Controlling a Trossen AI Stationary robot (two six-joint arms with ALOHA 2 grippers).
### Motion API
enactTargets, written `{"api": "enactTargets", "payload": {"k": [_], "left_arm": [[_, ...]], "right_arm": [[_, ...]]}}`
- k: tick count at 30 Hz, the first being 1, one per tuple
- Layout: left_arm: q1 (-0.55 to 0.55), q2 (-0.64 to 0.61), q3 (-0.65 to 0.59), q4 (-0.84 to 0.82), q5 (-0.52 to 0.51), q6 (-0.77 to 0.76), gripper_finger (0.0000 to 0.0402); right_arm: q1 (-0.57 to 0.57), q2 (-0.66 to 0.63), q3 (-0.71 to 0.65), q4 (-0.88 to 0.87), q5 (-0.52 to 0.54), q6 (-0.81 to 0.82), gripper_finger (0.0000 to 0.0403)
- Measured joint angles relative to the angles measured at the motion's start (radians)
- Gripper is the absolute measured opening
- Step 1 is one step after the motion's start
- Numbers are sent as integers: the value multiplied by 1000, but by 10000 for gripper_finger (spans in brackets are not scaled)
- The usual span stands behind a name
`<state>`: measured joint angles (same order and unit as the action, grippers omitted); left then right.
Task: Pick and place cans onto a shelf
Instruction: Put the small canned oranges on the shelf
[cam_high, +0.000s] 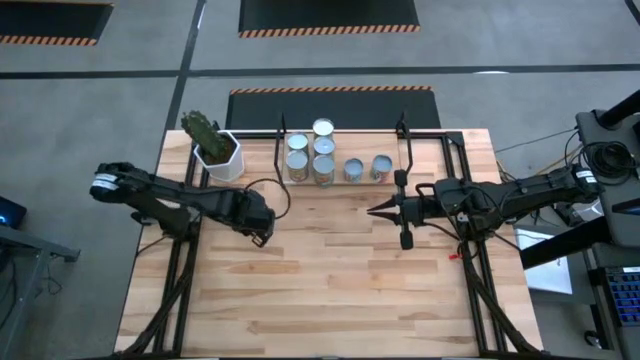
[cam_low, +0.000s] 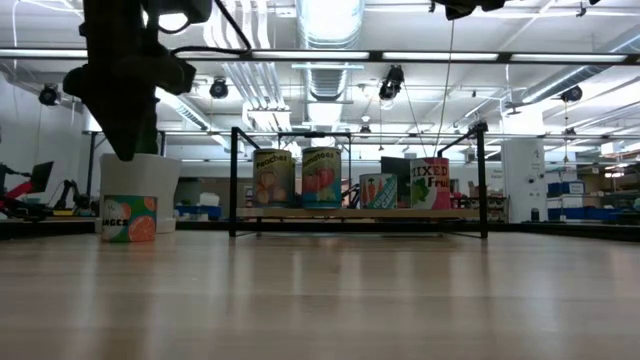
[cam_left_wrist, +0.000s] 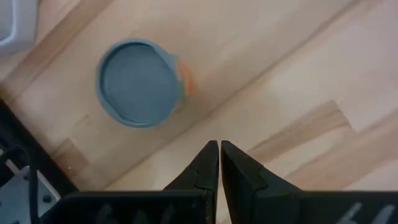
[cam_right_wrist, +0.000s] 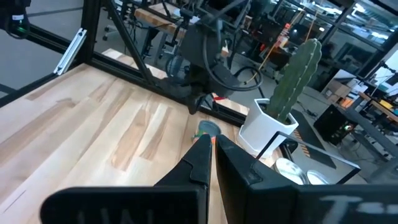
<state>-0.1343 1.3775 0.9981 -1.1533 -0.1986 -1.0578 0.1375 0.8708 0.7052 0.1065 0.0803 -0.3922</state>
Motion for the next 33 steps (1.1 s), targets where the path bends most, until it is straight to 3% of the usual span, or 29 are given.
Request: {"api": "enactTargets", "payload": {"k": [4,8,15,20,24,28,33], "left_arm": [[59,-1,-4,1,-2,37,5],[122,-2,-5,11,1,107,42],[249,-2,-6,11,2,155,175],[277,-2,-6,15,-32,154,273],[277,-2,-6,49,-38,152,325],[278,-3,-25,91,-41,154,349],[278,-6,-86,89,-41,118,349]], "right_arm": [[0,-8,0,-16,0,7,12],[0,-22,0,-44,0,18,12],[0,-33,0,-76,0,35,12],[0,-34,0,-104,0,37,12],[0,-34,0,-111,0,42,12],[0,-34,0,-111,0,44,12],[0,-34,0,-118,0,44,12]]}}
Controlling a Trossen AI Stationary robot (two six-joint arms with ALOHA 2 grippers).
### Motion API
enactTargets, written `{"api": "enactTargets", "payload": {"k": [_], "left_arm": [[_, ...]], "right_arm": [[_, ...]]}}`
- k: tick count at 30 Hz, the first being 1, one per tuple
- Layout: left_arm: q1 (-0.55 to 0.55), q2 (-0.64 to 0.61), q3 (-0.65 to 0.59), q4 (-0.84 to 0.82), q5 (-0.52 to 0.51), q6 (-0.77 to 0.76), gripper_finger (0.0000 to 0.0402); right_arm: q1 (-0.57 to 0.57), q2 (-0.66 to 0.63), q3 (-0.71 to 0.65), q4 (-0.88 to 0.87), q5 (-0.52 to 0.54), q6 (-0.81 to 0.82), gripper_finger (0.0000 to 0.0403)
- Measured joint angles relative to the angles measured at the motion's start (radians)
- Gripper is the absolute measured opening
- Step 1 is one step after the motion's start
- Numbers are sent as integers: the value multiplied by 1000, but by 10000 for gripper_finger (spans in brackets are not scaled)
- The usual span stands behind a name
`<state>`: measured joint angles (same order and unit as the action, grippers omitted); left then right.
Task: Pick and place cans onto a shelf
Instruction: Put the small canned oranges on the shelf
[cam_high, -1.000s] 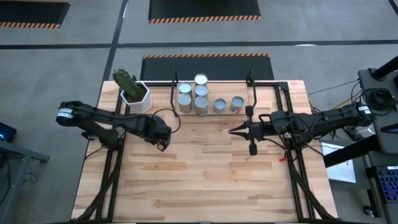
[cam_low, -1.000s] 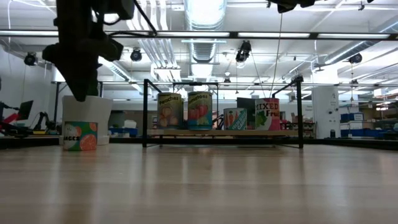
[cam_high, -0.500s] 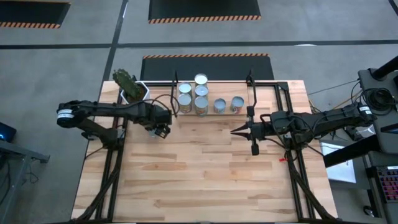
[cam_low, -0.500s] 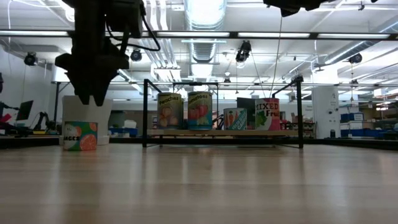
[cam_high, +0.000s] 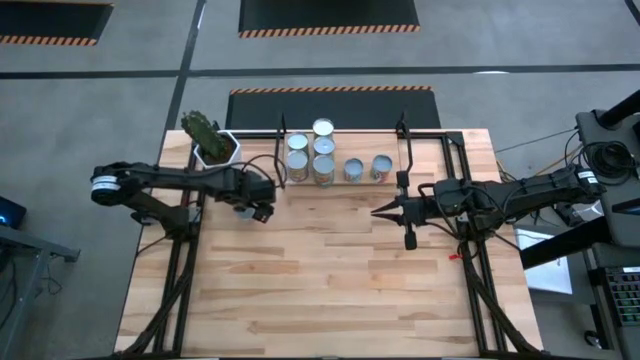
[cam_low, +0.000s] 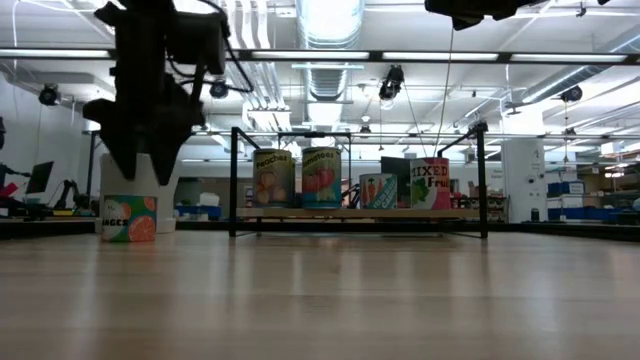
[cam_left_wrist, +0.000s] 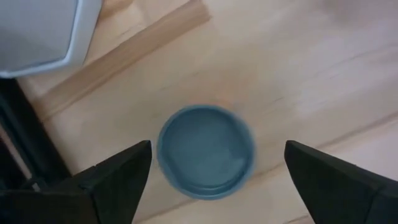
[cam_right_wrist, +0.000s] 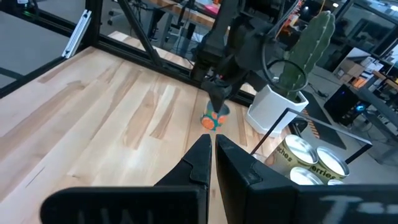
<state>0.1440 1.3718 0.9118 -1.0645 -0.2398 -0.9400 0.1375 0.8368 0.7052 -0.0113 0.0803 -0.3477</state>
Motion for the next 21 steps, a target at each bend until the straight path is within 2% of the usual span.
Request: {"api": "enactTargets", "payload": {"k": [16,21], "left_arm": [[0,-13,-159,113,-4,-38,345],[-1,-13,-163,123,-4,-30,319]], "right_arm": [[0,0,0,0,0,-2,12],[0,0,0,0,0,-1,12]]}}
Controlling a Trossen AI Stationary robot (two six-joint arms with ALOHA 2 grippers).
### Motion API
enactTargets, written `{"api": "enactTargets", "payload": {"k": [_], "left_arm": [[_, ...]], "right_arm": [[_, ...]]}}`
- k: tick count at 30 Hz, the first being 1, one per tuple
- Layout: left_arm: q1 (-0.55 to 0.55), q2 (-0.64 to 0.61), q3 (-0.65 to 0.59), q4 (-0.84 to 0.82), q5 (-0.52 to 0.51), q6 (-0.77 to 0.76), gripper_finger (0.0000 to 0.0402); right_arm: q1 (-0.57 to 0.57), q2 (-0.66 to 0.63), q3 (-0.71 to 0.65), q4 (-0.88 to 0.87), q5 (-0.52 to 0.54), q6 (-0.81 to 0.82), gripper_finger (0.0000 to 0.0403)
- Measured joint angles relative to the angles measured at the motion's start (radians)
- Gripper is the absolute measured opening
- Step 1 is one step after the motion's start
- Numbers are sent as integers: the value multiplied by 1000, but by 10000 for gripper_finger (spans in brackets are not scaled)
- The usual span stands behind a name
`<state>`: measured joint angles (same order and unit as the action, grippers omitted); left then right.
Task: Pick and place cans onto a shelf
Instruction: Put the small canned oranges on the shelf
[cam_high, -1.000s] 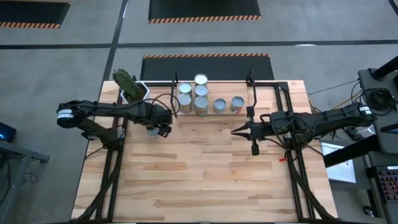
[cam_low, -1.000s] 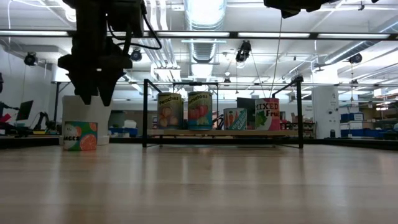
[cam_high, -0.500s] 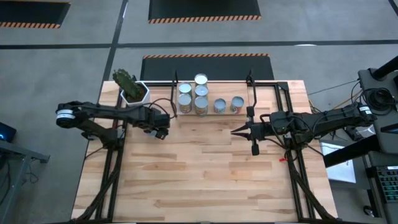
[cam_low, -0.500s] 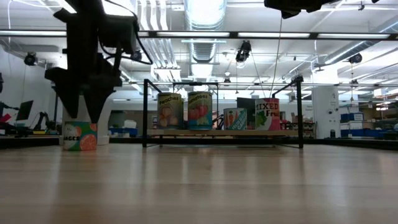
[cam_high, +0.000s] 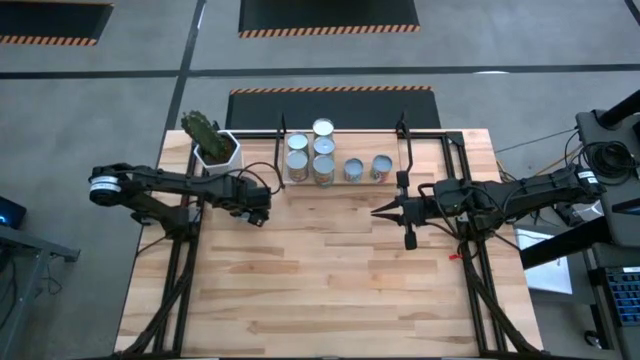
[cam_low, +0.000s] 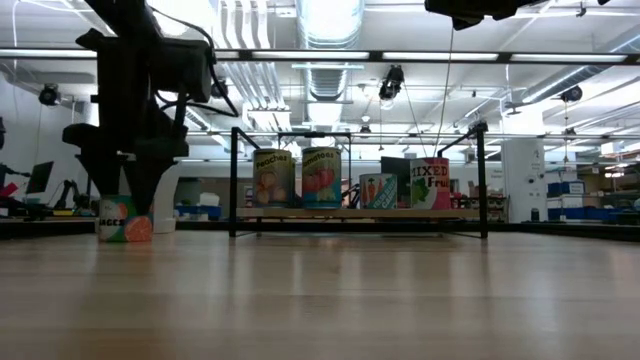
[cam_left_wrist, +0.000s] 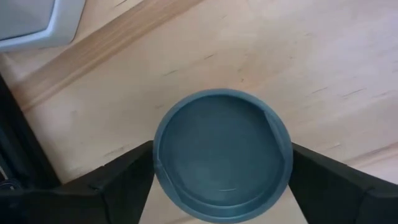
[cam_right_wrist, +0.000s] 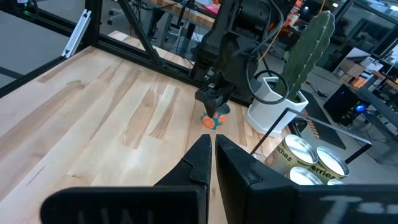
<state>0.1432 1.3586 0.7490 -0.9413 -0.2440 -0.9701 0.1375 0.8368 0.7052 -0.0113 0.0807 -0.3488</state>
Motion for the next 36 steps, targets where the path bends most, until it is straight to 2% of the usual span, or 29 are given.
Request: {"api": "enactTargets", "payload": {"k": [7,11,14,21,26,36], "left_arm": [[0,0,3,0,1,3,271],[-11,0,25,-4,50,0,274],[-36,0,89,-21,86,0,282],[-119,3,332,-62,88,24,285],[-161,40,547,-84,86,112,285],[-161,234,948,-170,70,368,286]], "right_arm": [[0,0,0,0,0,0,12],[0,0,0,-5,0,1,12],[0,-4,0,-19,0,0,12],[0,-38,0,-60,2,20,12],[0,-78,0,-107,35,47,12],[0,-103,0,-155,36,74,12]]}}
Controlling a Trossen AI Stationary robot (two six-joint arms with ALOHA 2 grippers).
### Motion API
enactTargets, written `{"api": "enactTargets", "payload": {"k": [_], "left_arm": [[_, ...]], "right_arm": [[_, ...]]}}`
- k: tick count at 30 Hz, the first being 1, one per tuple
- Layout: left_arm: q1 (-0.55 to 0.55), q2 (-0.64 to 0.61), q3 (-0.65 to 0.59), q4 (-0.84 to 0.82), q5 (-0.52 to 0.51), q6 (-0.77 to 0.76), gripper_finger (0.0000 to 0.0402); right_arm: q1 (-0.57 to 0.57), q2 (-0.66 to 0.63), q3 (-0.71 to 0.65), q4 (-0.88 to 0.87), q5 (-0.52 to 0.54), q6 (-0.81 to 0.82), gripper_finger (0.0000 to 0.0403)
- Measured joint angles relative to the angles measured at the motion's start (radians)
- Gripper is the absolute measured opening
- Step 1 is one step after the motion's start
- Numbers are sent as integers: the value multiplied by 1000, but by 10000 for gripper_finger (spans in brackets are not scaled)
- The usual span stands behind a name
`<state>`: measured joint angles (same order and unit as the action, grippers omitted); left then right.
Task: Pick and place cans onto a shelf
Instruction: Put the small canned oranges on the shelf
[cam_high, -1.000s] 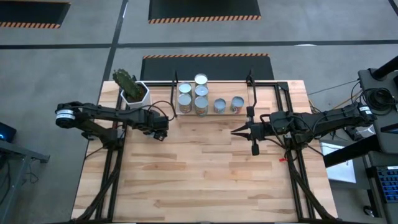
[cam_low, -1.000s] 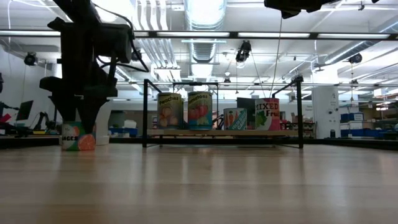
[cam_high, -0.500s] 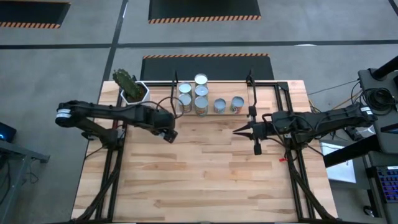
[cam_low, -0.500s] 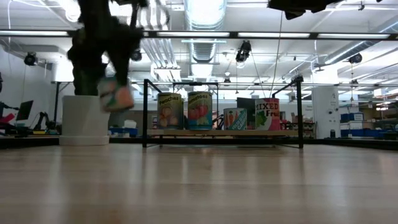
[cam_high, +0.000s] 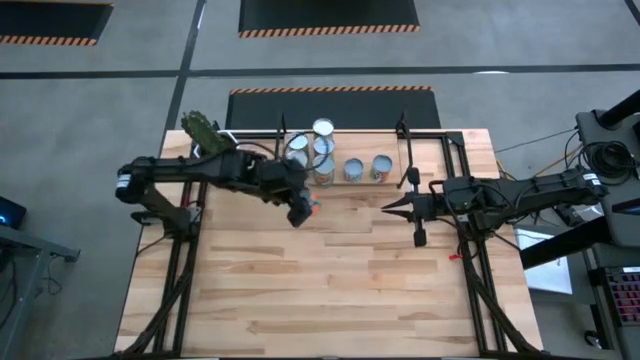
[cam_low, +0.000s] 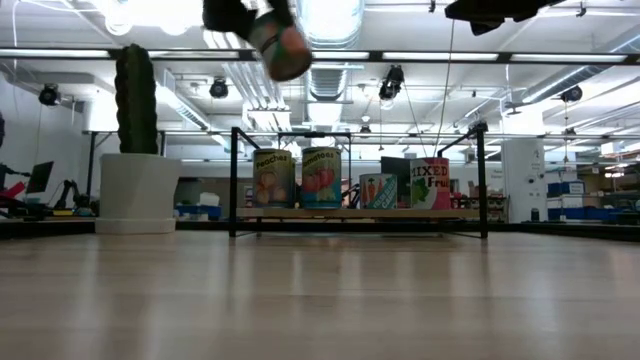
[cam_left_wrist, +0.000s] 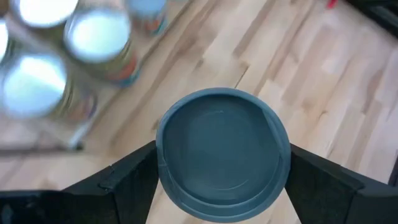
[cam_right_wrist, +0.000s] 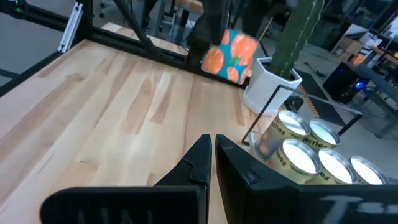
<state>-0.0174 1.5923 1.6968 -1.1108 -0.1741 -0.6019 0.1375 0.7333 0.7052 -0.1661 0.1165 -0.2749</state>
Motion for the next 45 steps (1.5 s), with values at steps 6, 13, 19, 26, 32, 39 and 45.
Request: {"api": "enactTargets", "payload": {"k": [6,13,19,26,32,39,45], "left_arm": [[8,153,222,2,-13,198,286],[34,284,399,35,-64,417,286],[82,327,449,121,-91,525,286],[159,333,416,239,-90,585,286],[225,393,427,310,-89,631,286],[314,494,485,291,-86,635,286],[354,606,565,264,-75,648,286]], "right_arm": [[2,-32,-1,-43,-5,3,12],[42,-95,-35,-31,-19,-28,12],[67,-177,-68,-15,-19,-36,12],[70,-229,-86,-17,-19,-24,12],[70,-228,-87,-15,-19,-31,12],[70,-228,-87,-16,-19,-31,12],[70,-228,-87,-16,-11,-33,12]]}}
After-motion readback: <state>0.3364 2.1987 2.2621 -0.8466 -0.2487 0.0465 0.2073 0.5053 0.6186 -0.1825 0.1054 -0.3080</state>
